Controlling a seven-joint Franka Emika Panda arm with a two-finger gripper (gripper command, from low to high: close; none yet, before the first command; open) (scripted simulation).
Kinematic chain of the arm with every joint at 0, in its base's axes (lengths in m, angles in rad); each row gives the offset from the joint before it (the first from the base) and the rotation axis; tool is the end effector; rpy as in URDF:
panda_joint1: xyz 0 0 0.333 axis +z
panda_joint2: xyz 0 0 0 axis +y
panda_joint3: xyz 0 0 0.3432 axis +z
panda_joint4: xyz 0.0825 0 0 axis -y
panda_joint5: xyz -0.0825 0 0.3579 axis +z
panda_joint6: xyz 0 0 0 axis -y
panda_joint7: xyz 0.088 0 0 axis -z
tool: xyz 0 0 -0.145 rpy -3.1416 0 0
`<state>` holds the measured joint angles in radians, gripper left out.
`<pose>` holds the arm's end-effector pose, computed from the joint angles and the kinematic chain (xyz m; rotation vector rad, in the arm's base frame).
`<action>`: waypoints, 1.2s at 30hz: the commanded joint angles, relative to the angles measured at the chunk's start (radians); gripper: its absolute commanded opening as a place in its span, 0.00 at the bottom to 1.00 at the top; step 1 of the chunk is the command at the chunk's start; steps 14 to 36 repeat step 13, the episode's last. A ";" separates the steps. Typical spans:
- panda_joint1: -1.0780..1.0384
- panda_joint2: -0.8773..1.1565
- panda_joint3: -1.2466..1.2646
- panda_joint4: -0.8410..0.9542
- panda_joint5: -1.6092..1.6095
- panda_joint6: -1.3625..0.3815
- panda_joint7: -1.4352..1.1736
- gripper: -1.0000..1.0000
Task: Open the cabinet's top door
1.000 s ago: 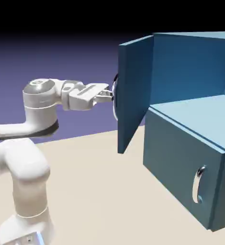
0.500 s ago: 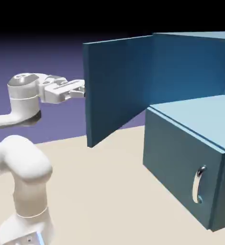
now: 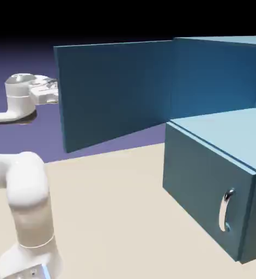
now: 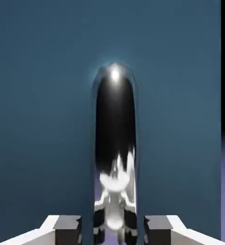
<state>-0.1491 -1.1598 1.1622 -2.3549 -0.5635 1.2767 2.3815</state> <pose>0.1034 0.2517 0.5338 0.9999 -1.7271 1.9284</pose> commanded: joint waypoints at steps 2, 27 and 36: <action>-0.067 0.007 0.044 0.073 0.023 -0.052 -0.006 0.00; -0.403 -0.009 0.218 0.442 0.100 -0.295 -0.065 0.00; -0.403 -0.009 0.218 0.442 0.100 -0.295 -0.065 0.00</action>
